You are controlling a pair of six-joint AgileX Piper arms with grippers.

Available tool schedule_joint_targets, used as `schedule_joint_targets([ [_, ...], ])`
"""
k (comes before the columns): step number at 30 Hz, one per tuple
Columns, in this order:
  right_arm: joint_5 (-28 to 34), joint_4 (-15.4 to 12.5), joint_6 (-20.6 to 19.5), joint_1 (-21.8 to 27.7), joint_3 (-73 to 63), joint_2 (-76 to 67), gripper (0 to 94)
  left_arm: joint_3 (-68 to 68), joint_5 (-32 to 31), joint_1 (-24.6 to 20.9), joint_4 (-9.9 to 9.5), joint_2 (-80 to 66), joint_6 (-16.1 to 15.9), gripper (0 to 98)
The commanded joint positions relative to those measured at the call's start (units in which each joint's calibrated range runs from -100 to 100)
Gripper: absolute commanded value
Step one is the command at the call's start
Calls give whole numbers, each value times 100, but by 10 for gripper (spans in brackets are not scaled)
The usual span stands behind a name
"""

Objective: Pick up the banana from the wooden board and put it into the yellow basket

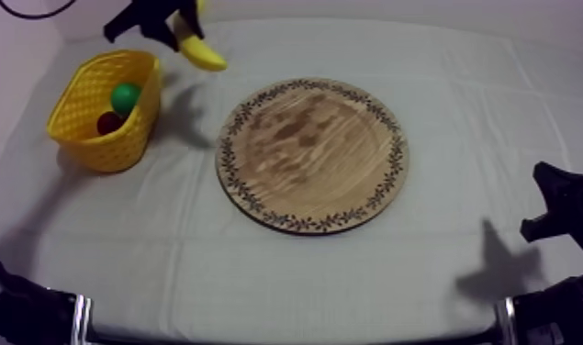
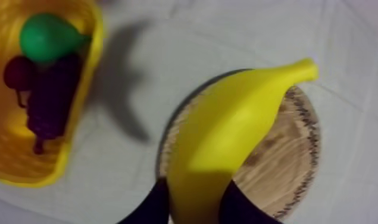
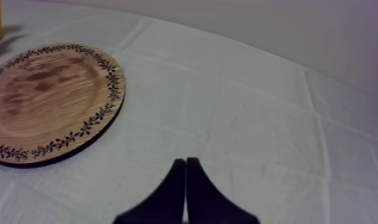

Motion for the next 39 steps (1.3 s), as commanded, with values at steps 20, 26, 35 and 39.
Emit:
schedule_joint_targets([
  [20,-4,-2,-1,-1,5,0,2,1776,181,-1330,-637,-1327,-1691,171],
  [26,-4,-2,-1,-1,5,0,2,1752,215,-1497,-692,-1524,-1804,176],
  [35,-4,-2,-1,-1,5,0,2,2166,-18,-1516,-768,-1316,-1754,182],
  [39,-4,-2,-1,-1,5,0,2,2440,-376,-1519,-771,-990,-1719,186],
])
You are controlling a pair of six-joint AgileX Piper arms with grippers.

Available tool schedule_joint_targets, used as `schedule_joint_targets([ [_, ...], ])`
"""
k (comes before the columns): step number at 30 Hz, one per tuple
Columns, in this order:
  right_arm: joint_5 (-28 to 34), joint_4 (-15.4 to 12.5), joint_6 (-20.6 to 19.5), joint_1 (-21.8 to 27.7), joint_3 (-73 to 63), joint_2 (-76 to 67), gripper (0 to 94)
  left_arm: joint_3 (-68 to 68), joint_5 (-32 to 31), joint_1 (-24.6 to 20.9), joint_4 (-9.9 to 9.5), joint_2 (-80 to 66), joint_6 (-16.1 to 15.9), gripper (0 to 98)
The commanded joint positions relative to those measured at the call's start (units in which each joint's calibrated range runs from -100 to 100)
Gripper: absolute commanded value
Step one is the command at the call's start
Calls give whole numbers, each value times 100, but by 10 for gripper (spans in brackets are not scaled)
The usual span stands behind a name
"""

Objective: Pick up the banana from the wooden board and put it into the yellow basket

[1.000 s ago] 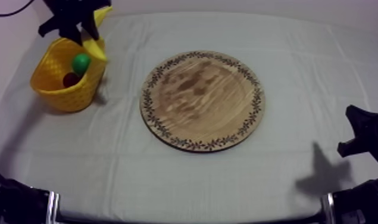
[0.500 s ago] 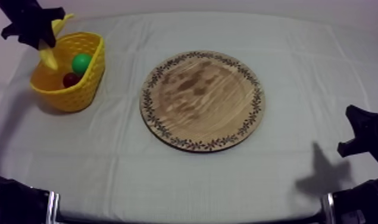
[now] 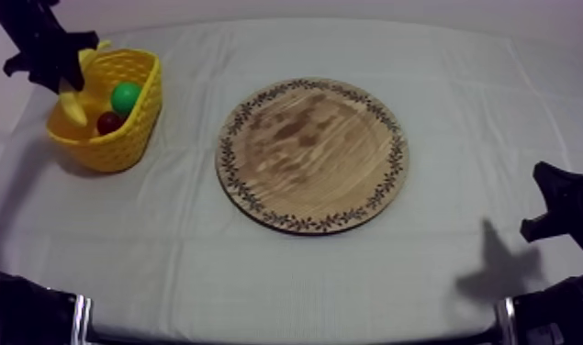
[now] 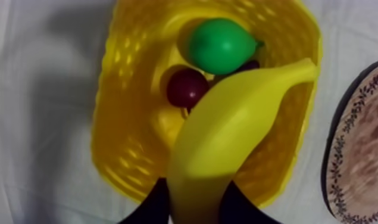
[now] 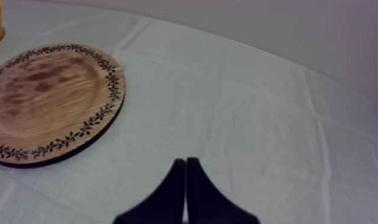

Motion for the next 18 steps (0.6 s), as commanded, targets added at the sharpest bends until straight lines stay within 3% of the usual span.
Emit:
schedule_joint_targets([
  [1,-1,-2,-1,-1,5,0,2,112,-193,-4,2,214,17,188],
  [7,-1,-2,-2,-1,5,0,2,-21,-591,10,-9,944,80,207],
  [18,-1,-2,-1,-1,5,0,2,-615,-753,13,-60,1865,109,261],
])
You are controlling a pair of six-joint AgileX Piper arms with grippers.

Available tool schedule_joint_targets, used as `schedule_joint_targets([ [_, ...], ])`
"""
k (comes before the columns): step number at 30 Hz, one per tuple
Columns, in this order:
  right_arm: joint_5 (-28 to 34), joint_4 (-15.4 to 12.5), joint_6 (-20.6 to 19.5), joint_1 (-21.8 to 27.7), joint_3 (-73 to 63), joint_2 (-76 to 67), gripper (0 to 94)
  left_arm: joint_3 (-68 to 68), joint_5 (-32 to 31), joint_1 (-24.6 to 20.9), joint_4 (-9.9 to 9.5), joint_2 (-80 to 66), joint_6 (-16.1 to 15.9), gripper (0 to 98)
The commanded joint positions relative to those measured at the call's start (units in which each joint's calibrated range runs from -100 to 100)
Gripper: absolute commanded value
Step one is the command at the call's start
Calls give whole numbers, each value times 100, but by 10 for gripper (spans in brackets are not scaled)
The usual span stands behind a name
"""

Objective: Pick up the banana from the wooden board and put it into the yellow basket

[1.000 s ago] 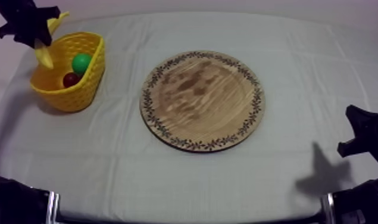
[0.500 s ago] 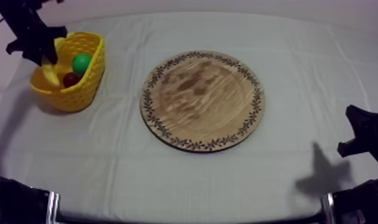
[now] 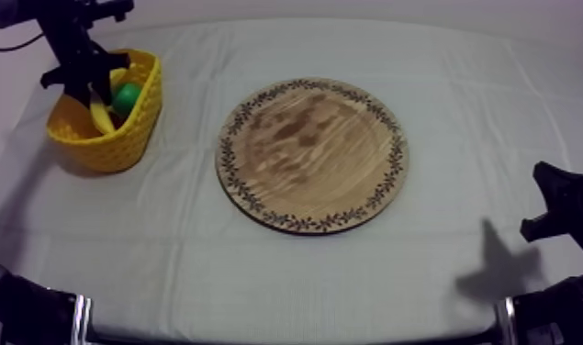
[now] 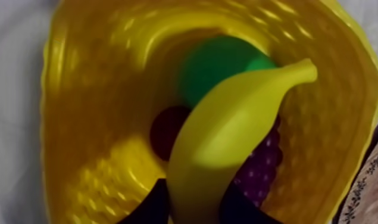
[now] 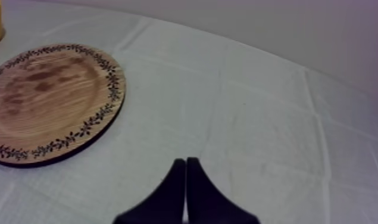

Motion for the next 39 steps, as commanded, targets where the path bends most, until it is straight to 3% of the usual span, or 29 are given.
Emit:
schedule_joint_targets([
  [1,-1,-2,-1,-1,5,0,2,-29,-1,-21,2,91,-3,282],
  [11,-1,-2,-1,-1,5,0,2,-120,-14,-105,49,244,-41,725],
  [17,-1,-2,-1,-1,5,0,2,-75,-71,-125,97,202,-66,861],
  [22,-1,-2,-1,-1,5,0,2,-54,-86,-125,113,154,-69,888],
  [39,-1,-2,-1,-1,5,0,2,679,-570,-103,205,-1427,-61,767],
])
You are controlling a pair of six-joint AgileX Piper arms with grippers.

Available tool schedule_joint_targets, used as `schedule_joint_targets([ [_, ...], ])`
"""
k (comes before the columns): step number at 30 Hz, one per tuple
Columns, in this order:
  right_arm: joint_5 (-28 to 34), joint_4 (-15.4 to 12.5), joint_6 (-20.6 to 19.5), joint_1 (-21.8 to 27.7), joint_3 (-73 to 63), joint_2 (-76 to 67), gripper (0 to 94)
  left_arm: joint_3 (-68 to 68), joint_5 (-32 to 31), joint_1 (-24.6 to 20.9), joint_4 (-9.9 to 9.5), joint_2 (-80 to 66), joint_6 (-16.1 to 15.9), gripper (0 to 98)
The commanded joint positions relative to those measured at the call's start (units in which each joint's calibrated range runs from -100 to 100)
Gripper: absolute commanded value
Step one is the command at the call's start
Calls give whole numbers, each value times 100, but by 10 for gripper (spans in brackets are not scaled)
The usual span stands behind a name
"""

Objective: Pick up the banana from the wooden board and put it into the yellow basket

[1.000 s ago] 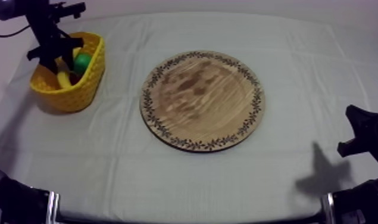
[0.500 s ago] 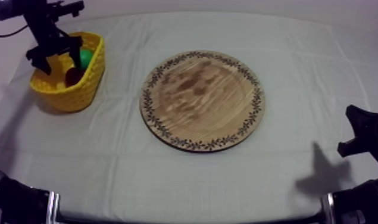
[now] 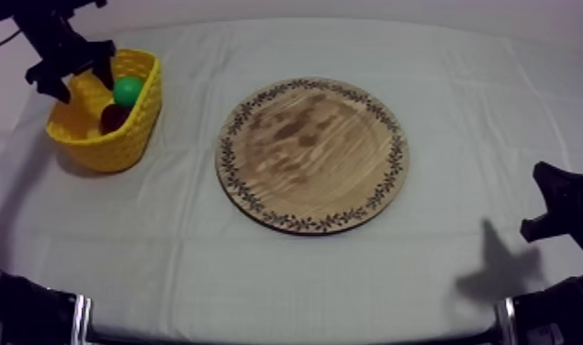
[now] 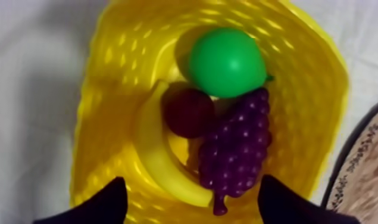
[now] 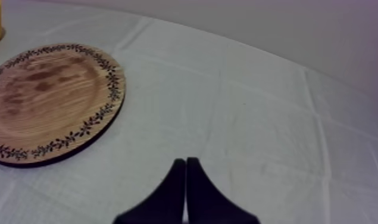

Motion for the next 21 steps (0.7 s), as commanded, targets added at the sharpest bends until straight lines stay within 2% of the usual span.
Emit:
schedule_joint_targets([
  [1,2,-2,-2,-1,5,0,2,188,-174,22,10,-497,-5,751],
  [6,2,-2,-2,-1,5,0,2,754,-715,99,29,-1453,-14,627],
  [12,2,-2,-2,-1,5,0,2,1624,-1414,81,154,-2585,-105,481],
  [21,2,-2,-2,-1,5,0,2,2092,-1590,65,189,-3289,-78,344],
])
